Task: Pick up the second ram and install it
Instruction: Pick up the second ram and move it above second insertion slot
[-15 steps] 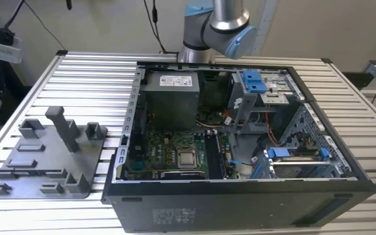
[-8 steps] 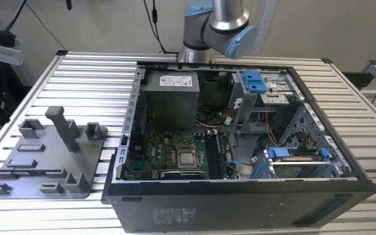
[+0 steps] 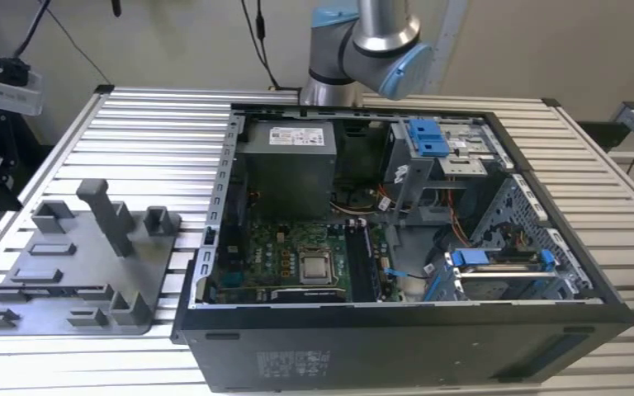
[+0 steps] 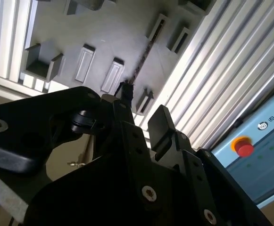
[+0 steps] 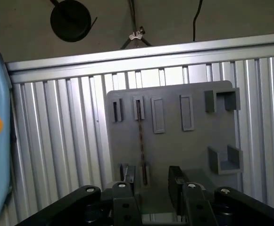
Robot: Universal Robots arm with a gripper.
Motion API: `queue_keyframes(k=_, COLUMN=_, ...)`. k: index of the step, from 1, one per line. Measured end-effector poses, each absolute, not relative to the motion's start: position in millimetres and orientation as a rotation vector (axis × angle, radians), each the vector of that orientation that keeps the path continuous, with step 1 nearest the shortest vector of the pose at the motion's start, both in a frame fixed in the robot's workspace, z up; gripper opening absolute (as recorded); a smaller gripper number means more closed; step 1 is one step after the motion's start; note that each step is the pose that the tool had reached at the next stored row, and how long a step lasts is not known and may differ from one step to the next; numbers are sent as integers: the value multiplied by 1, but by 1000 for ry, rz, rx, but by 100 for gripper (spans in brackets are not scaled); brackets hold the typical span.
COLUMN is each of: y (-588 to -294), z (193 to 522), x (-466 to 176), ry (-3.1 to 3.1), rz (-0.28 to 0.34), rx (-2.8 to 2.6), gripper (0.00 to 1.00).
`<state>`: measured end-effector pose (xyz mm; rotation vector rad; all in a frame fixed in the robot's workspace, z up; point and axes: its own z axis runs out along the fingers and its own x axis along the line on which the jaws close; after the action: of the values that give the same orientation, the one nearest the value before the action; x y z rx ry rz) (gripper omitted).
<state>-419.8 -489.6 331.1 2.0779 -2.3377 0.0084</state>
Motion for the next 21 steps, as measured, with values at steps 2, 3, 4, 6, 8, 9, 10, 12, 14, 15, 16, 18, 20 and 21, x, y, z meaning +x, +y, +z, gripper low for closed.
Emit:
queue_keyframes(k=2, y=-490, z=330, x=-420, ry=-2338, rz=8, rx=2078, gripper=42)
queue_keyframes(k=3, y=-490, z=330, x=-420, ry=-2338, rz=8, rx=2078, gripper=42)
queue_keyframes(k=4, y=-490, z=329, x=-420, ry=-2338, rz=8, rx=2078, gripper=42)
queue_keyframes(k=6, y=-490, z=328, x=-420, ry=-2338, rz=8, rx=2078, gripper=42)
queue_keyframes(k=8, y=-490, z=327, x=-420, ry=-2338, rz=9, rx=2078, gripper=42)
queue_keyframes(k=9, y=-490, z=327, x=-420, ry=-2338, rz=8, rx=2078, gripper=42)
queue_keyframes(k=10, y=-490, z=326, x=-420, ry=-2338, rz=8, rx=2078, gripper=42)
queue_keyframes(k=12, y=-490, z=325, x=-420, ry=-2338, rz=8, rx=2078, gripper=42)
queue_keyframes(k=14, y=-490, z=324, x=-420, ry=-2338, rz=8, rx=2078, gripper=42)
queue_keyframes(k=15, y=-490, z=324, x=-420, ry=-2338, rz=8, rx=2078, gripper=42)
queue_keyframes(k=16, y=-490, z=323, x=-420, ry=-2338, rz=9, rx=2078, gripper=42)
queue_keyframes(k=18, y=-490, z=322, x=-420, ry=-2338, rz=8, rx=2077, gripper=42)
queue_keyframes(k=20, y=-489, z=321, x=-420, ry=-2338, rz=8, rx=2077, gripper=42)
queue_keyframes(k=21, y=-489, z=320, x=-420, ry=-2339, rz=8, rx=2077, gripper=42)
